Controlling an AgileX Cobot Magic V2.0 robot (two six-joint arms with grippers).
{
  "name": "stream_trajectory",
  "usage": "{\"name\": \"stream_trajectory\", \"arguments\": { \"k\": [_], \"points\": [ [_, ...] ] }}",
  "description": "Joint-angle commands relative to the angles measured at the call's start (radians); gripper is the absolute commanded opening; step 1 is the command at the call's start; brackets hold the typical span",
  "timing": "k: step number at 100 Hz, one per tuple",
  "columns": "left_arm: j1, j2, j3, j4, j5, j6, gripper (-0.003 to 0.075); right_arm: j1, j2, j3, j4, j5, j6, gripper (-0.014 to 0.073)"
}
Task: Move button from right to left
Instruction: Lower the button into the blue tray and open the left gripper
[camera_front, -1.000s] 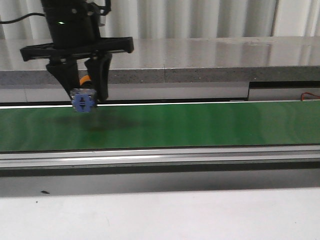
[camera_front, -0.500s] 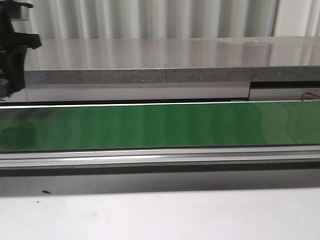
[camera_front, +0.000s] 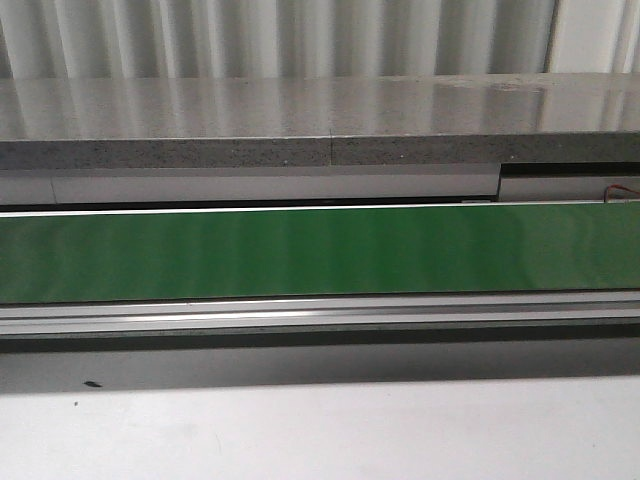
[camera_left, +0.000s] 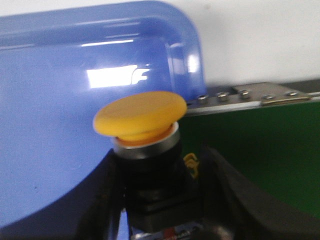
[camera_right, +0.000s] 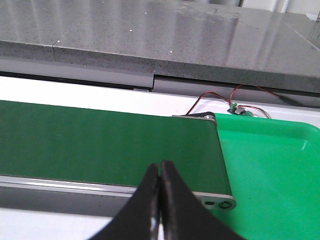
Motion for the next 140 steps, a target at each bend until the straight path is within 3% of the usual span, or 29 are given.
{"name": "stream_trajectory", "arguments": {
  "k": [1, 29, 65, 74, 85, 91, 97, 123, 140],
  "points": [
    [0.052, -0.066, -0.006, -0.006, 0.042, 0.042, -0.0020, -0.001, 0.011, -0.023, 0.009, -0.082, -0.005, -0.0068],
    [0.143, -0.019, 0.068, -0.006, 0.008, 0.120, -0.0020, -0.001, 0.011, -0.023, 0.009, -0.082, -0.005, -0.0068],
    [0.151, 0.103, 0.068, -0.008, -0.009, 0.181, -0.0009, -0.001, 0.011, -0.023, 0.009, -0.082, -0.005, -0.0068],
    [0.151, 0.109, 0.068, -0.008, -0.009, 0.181, 0.0089, -0.001, 0.011, -0.023, 0.009, -0.082, -0.005, -0.0068],
    [0.151, 0.109, 0.066, -0.006, -0.020, 0.181, 0.0337, -0.001, 0.011, -0.023, 0.009, -0.082, -0.005, -0.0068],
    [0.151, 0.109, 0.066, -0.006, -0.018, 0.181, 0.0436, -0.001, 0.011, -0.023, 0.009, -0.082, -0.005, -0.0068],
    [0.151, 0.109, 0.066, -0.006, -0.009, 0.181, 0.0483, -0.001, 0.011, -0.023, 0.009, -0.082, -0.005, -0.0068],
    [0.151, 0.096, 0.028, 0.013, 0.006, 0.159, 0.0414, -0.001, 0.011, -0.023, 0.009, -0.082, -0.005, -0.0068],
    [0.151, 0.021, 0.005, 0.000, -0.076, -0.061, 0.0237, -0.001, 0.011, -0.023, 0.009, -0.082, -0.005, -0.0068]
  ]
}}
